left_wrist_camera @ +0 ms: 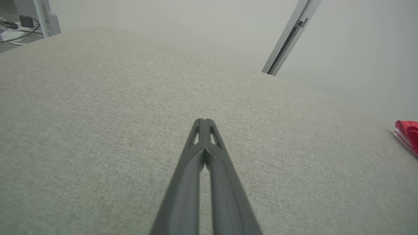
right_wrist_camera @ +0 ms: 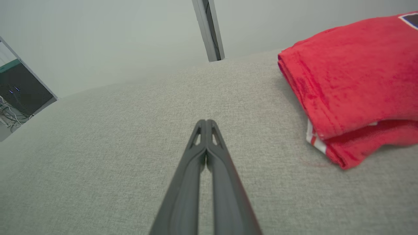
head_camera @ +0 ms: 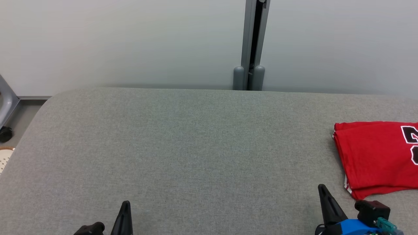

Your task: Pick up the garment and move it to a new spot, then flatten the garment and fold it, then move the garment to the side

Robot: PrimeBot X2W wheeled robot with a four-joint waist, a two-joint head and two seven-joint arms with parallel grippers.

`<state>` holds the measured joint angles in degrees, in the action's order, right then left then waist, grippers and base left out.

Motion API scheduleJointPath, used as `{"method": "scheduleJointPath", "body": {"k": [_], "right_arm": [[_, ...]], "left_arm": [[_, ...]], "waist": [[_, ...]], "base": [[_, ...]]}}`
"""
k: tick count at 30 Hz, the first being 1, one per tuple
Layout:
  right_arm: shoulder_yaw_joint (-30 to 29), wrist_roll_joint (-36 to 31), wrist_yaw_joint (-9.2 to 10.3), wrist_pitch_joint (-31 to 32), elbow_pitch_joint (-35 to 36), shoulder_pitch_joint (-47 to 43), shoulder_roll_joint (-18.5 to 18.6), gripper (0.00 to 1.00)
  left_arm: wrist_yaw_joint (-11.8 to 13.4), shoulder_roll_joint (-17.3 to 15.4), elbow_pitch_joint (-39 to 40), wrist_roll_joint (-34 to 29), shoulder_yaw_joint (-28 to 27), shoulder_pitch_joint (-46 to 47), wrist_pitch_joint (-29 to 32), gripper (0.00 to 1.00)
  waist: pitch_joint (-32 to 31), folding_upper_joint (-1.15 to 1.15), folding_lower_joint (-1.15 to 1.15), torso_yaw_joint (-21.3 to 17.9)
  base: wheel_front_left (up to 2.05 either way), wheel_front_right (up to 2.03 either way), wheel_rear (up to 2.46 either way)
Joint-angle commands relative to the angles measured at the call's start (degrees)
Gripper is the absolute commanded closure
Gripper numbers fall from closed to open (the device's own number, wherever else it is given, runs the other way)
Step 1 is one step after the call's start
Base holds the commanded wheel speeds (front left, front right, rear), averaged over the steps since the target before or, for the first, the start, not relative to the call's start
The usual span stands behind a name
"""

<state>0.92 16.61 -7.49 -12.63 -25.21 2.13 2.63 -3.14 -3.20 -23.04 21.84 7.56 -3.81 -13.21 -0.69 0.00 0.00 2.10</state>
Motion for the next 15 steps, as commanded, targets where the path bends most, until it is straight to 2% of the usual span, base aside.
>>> {"method": "scheduleJointPath", "body": {"k": [1, 15], "right_arm": [[-0.5, 3.1, 0.0, 0.6, 1.3, 1.1, 0.1, 1.0], [-1.7, 16.9, 0.0, 4.0, 3.5, 1.6, 0.2, 1.0]], "left_arm": [[-0.4, 0.0, 1.3, 2.8, -1.0, 1.5, 0.6, 1.0], [-1.1, 0.1, 2.9, 15.7, -3.4, 3.2, 4.2, 1.0]], "waist": [[0.0, 0.0, 0.0, 0.0], [0.1, 0.0, 0.0, -0.3]], "base": [[0.0, 0.0, 0.0], [0.0, 0.0, 0.0]]}}
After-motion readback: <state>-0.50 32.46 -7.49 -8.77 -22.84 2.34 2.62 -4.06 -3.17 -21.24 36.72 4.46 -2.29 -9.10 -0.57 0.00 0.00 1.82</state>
